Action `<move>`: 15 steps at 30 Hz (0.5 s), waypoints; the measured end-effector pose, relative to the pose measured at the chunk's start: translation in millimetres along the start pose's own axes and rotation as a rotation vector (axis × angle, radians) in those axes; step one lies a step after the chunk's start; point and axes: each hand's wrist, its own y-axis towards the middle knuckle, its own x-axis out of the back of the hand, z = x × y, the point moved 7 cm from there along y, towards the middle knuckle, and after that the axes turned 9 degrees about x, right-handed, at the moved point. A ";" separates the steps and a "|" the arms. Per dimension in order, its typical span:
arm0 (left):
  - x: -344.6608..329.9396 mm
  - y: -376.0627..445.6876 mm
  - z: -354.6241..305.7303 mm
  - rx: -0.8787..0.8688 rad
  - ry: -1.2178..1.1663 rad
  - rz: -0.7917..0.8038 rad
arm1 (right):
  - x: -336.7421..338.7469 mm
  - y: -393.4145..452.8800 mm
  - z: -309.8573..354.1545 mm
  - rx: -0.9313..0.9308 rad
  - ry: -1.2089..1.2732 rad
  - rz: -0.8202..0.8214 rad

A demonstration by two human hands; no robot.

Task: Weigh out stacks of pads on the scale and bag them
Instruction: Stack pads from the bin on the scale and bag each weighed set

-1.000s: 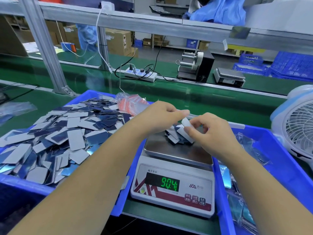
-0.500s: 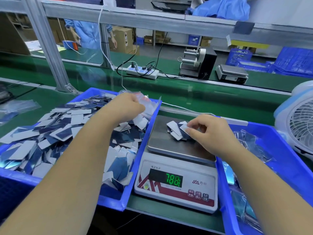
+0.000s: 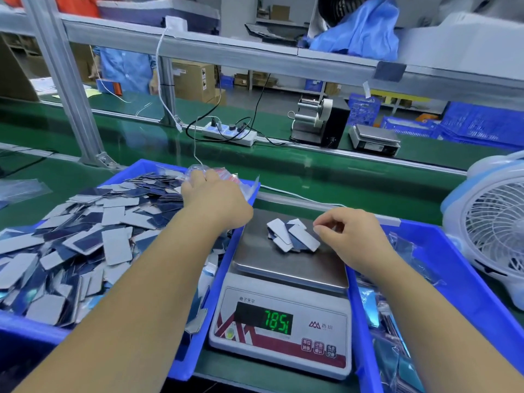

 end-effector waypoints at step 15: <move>-19.5 -30.6 -82.1 -0.482 -0.102 0.306 | -16.3 1.5 -7.4 -0.032 -0.009 0.213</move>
